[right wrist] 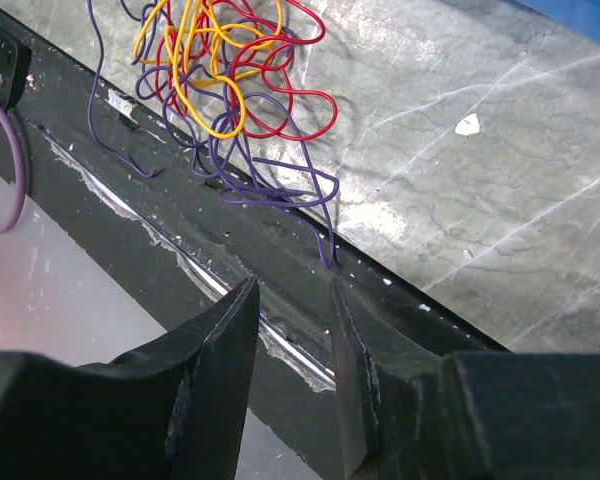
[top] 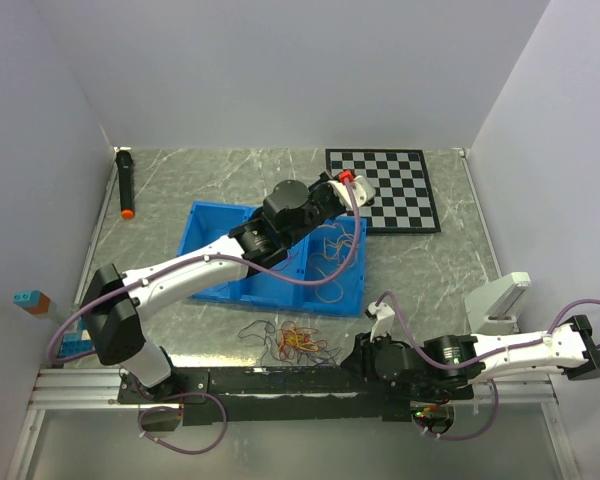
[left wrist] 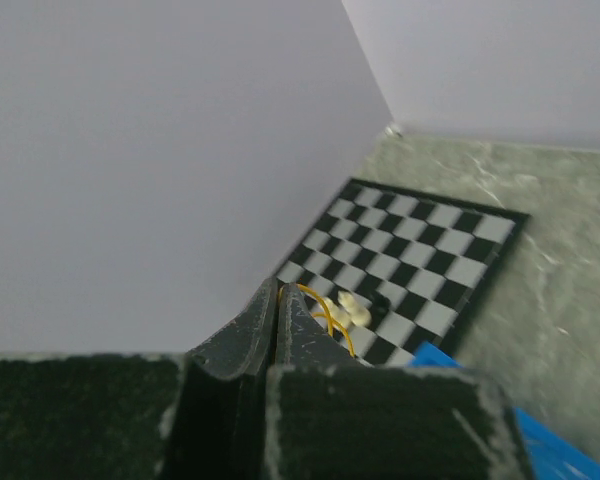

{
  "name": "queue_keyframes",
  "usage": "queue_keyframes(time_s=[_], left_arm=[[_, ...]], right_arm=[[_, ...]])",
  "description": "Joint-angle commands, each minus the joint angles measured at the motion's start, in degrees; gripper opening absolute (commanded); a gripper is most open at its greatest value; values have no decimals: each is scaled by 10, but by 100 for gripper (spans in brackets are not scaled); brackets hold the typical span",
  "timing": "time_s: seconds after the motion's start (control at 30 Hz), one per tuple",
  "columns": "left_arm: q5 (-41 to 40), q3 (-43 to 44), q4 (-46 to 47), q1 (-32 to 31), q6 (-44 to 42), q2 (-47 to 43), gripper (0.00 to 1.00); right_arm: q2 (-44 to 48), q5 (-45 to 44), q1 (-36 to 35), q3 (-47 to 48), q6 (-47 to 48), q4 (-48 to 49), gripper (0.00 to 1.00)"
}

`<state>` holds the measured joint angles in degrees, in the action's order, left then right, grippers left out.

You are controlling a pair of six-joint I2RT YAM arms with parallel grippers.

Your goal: Untangle the cables

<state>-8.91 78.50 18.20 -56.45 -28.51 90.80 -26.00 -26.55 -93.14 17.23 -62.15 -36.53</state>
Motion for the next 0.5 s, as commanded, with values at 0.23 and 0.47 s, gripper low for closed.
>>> queue_keyframes(time_s=[0.23, 0.47], left_arm=[[33, 61, -82, -2, 176, 60, 1], [50, 120, -131, -10, 258, 110, 1]], right_arm=[[4, -13, -5, 1, -10, -2, 42], [7, -13, -5, 1, -9, -3, 42]])
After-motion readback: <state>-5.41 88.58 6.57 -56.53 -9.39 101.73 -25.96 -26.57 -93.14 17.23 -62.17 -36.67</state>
